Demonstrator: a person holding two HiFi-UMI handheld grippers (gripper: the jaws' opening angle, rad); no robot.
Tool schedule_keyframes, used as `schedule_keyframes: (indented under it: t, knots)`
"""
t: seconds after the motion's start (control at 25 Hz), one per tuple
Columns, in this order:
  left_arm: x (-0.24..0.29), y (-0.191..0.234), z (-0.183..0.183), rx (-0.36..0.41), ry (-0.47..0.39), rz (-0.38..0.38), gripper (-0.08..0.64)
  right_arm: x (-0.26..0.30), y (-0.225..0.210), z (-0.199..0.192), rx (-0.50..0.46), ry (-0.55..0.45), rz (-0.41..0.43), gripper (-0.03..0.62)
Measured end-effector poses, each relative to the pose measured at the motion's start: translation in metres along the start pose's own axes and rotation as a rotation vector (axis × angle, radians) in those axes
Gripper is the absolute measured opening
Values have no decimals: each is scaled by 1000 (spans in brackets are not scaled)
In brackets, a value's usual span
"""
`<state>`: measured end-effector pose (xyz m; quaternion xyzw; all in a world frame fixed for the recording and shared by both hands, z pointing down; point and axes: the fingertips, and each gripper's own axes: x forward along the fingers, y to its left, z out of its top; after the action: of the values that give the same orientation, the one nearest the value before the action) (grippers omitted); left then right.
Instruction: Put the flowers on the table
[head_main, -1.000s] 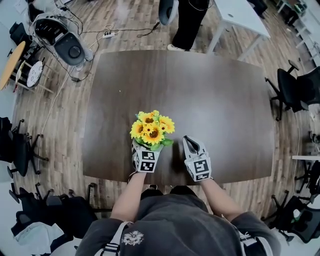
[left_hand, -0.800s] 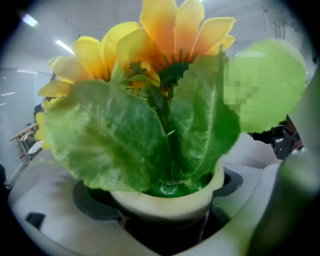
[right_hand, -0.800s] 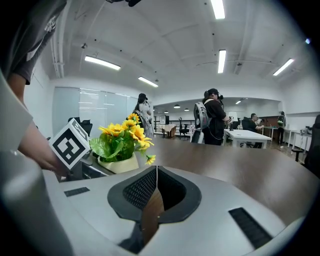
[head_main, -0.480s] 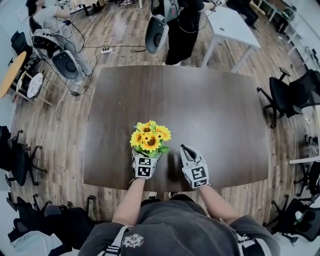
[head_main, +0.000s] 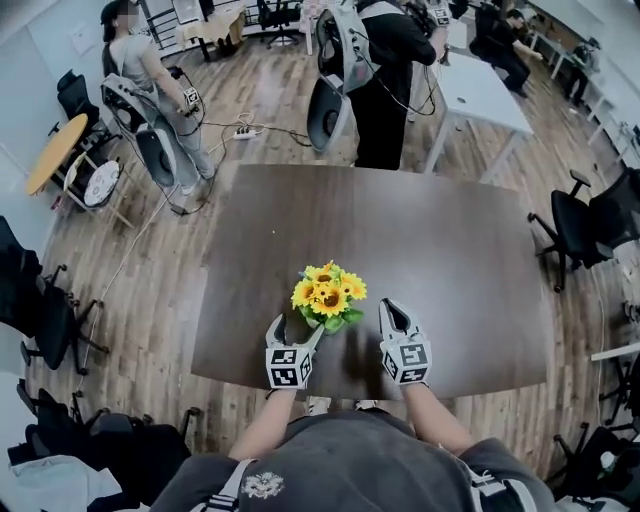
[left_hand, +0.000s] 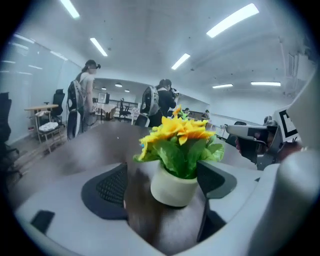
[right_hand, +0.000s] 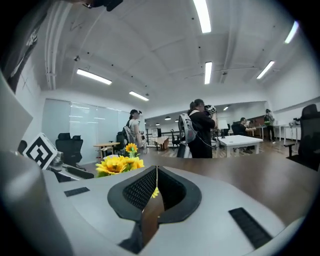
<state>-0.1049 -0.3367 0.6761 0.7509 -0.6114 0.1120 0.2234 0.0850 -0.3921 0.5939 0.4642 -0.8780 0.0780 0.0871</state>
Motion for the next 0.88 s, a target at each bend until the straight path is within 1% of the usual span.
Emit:
schedule_keyframes:
  t: [0.08,0.12,0.2,0.28,0.36,0.44,0.56,0.72,0.88]
  knots:
    - [-14,3,28,43,-87,19,386,3,5,9,17,-26,1,26]
    - [-21,4,43,44,-138,24,335,4,8,15,16,-38,6,26]
    - [-33,7,70,10,-227,39,214,5,15,27,6,-64,21,26]
    - [-42,13,93,-11,-288,71,67,6,20,43,-10,-90,37,26]
    - [-46,15,109,-2,-322,100,10,4,22,57,-34,-108,52,26]
    - [-47,13,122,12,-349,104,8,1,20,68,-56,-116,60,26]
    - [-49,6,133,41,-375,90,8,-2,12,73,-95,-111,65,25]
    - [-48,-3,132,105,-378,87,8,-9,10,75,-163,-118,52,23]
    - [-49,-10,135,122,-384,92,8,-11,15,84,-192,-147,35,23]
